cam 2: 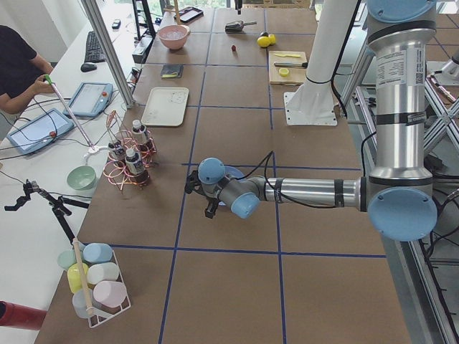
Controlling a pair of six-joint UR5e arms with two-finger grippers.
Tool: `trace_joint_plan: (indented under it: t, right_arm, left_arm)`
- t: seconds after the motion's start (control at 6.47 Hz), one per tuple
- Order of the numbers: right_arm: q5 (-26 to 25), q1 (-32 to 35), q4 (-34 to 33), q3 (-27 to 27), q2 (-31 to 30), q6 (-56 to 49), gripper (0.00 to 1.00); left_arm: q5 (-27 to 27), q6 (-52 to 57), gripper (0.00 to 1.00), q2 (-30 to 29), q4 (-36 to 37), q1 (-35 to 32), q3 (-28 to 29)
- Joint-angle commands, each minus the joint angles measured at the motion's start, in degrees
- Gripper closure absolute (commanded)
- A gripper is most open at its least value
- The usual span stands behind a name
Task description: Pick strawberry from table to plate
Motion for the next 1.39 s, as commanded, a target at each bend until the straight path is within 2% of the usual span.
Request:
trace_joint_plan:
  t: [0.0,0.15,0.31,0.46,0.77,0.93,1.08,1.24]
  right_arm:
    - [0.06,-0.14,0.15,-0.1,0.0,0.01,0.0]
    - [0.06,-0.23,0.15,-0.02,0.0,0.01,0.0]
    - [0.06,-0.32,0.15,-0.1,0.0,0.01,0.0]
    - [0.06,-0.32,0.15,-0.1,0.0,0.01,0.0]
    - [0.06,-0.49,0.15,-0.02,0.0,0.1,0.0]
    - [0.49,-0.58,0.15,-0.1,0.0,0.1,0.0]
    - [0.58,-0.58,0.15,-0.1,0.0,0.1,0.0]
    - [0.58,-0.58,0.15,-0.1,0.0,0.1,0.0]
  left_arm:
    - [3.81,-4.61,0.0,-1.85,-1.27,5.15,2.68]
    - [3.83,-4.61,0.07,-2.02,-1.36,6.64,3.38]
    - [3.83,-4.7,0.6,-2.03,-1.36,6.91,3.22]
    - [4.0,-4.7,1.0,-2.03,-1.36,6.92,2.96]
    - [3.39,-4.87,1.0,-1.76,-1.18,6.66,-2.11]
    - [3.39,-9.75,1.0,-2.02,-0.92,6.74,-4.58]
    - [3.48,-21.02,1.0,-4.72,-1.0,6.92,-6.26]
    - [3.74,-32.18,1.0,-9.88,-0.92,7.18,-7.32]
